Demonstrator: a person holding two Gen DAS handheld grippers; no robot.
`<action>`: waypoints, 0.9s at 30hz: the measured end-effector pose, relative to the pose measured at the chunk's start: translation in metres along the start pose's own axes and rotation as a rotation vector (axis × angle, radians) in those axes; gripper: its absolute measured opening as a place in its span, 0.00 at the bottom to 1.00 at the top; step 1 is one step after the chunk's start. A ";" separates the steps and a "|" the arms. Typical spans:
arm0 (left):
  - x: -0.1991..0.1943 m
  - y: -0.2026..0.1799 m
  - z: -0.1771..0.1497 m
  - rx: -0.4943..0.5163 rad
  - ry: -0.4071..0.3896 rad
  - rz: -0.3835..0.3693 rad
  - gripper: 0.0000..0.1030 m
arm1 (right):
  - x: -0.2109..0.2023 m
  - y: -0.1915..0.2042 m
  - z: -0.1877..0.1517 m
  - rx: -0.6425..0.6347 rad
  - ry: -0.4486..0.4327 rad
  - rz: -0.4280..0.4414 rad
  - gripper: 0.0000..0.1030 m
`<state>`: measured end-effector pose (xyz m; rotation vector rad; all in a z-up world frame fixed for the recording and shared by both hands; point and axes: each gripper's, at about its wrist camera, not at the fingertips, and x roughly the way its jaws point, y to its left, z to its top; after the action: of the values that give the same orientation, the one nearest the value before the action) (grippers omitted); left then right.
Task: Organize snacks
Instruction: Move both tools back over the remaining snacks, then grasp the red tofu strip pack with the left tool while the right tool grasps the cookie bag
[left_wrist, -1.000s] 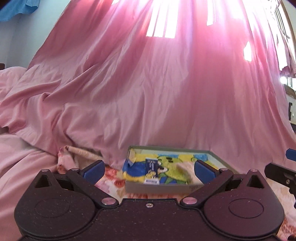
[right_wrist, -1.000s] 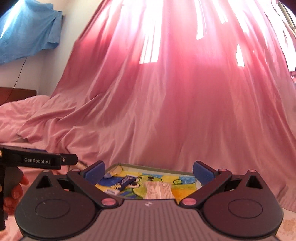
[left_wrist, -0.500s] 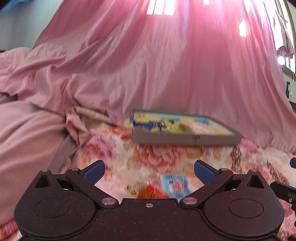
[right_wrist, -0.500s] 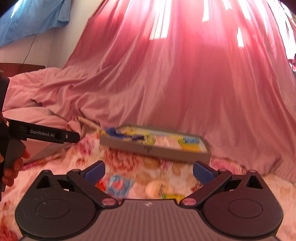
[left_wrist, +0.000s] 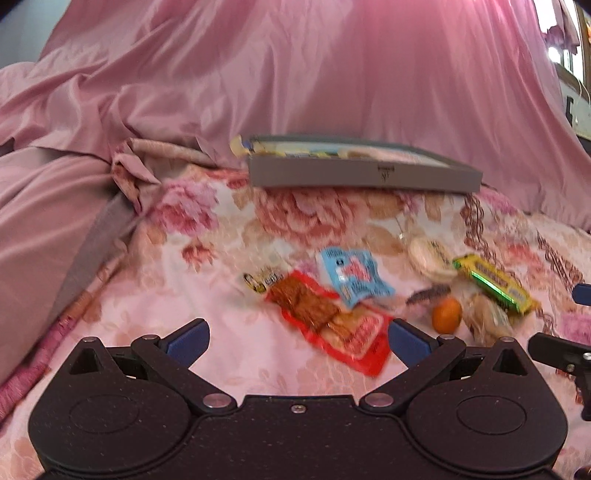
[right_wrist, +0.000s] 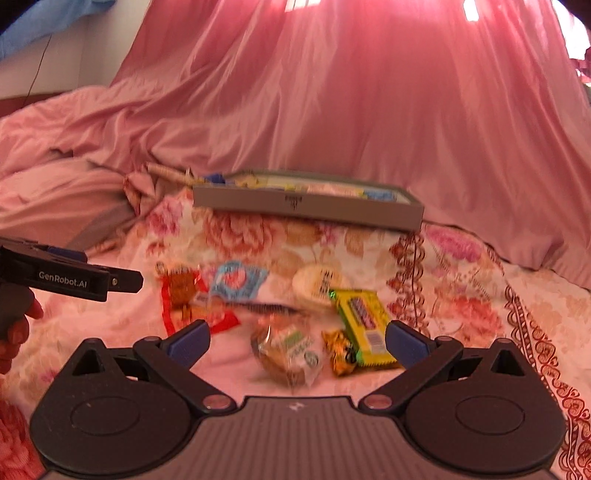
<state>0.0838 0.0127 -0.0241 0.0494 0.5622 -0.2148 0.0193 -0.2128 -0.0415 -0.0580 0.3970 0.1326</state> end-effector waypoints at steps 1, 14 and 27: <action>0.002 -0.001 -0.001 0.007 0.008 -0.002 0.99 | 0.003 0.001 -0.002 -0.004 0.015 0.002 1.00; 0.028 0.002 -0.007 0.016 0.068 -0.016 0.99 | 0.035 0.009 -0.011 -0.046 0.112 0.010 1.00; 0.079 0.027 0.008 -0.057 0.124 -0.114 0.99 | 0.062 0.007 -0.012 -0.067 0.147 -0.004 1.00</action>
<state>0.1592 0.0232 -0.0599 -0.0244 0.6951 -0.3082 0.0700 -0.1992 -0.0766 -0.1352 0.5391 0.1381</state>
